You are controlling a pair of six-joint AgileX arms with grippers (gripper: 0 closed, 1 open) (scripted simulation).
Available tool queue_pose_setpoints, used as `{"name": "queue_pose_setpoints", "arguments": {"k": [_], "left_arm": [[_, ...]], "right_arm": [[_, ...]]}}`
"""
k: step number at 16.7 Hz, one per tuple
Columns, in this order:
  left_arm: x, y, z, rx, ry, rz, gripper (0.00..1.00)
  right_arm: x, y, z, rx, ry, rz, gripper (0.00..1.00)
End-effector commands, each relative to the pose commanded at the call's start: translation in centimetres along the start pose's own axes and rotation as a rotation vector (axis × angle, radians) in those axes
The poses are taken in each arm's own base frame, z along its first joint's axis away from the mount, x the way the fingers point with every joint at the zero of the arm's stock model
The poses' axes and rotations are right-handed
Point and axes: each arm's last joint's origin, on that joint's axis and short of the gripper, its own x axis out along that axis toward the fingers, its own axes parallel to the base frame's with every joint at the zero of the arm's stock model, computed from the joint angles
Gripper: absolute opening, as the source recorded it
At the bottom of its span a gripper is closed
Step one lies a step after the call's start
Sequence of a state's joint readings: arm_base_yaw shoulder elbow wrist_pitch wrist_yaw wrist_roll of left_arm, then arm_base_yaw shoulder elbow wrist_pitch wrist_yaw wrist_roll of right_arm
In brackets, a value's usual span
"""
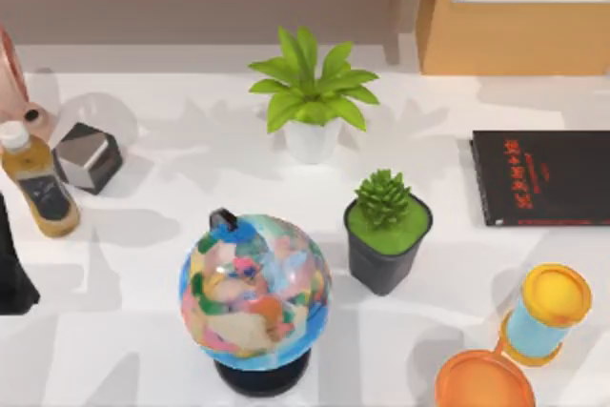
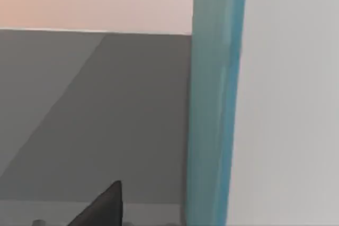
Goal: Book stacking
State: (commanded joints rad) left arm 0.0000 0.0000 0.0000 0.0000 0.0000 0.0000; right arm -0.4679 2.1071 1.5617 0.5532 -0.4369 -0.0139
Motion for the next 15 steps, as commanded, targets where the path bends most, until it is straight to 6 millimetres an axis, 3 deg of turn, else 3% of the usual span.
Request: {"name": "queue_pose_setpoints", "arguments": {"k": [6, 15], "left_arm": [[0.0, 0.0, 0.0, 0.0, 0.0, 0.0, 1.0], [0.0, 0.0, 0.0, 0.0, 0.0, 0.0, 1.0]], "right_arm": [[1.0, 0.02, -0.23, 0.003, 0.006, 0.0, 1.0], [1.0, 0.02, -0.23, 0.003, 0.006, 0.0, 0.32]]}}
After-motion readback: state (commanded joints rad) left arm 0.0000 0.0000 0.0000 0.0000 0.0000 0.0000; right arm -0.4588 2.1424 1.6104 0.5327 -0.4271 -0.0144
